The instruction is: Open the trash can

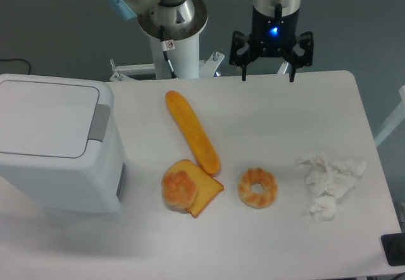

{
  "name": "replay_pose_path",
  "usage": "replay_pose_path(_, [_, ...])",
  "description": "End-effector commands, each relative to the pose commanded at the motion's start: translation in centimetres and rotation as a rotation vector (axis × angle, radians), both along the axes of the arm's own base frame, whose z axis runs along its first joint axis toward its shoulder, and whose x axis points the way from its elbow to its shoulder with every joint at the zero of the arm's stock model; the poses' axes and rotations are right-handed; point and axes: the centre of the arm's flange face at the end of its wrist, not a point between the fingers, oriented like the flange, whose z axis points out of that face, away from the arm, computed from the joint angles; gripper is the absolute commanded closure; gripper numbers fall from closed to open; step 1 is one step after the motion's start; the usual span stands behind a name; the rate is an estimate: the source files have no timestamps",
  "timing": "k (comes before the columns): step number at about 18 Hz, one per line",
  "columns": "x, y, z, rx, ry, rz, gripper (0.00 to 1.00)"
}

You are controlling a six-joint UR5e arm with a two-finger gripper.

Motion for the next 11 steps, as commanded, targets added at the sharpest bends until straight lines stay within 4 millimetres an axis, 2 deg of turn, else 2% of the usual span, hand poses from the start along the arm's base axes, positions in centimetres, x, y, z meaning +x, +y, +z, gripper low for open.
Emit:
replay_pose_path(5, [-0.4, 0.5, 0.3, 0.024, 0.05, -0.014, 0.0])
replay_pose_path(7, [-0.2, 1.5, -0.5, 0.032, 0.067, -0.032, 0.0])
replay_pose_path(11, [-0.1, 1.7, -0.9, 0.031, 0.092, -0.036, 0.0])
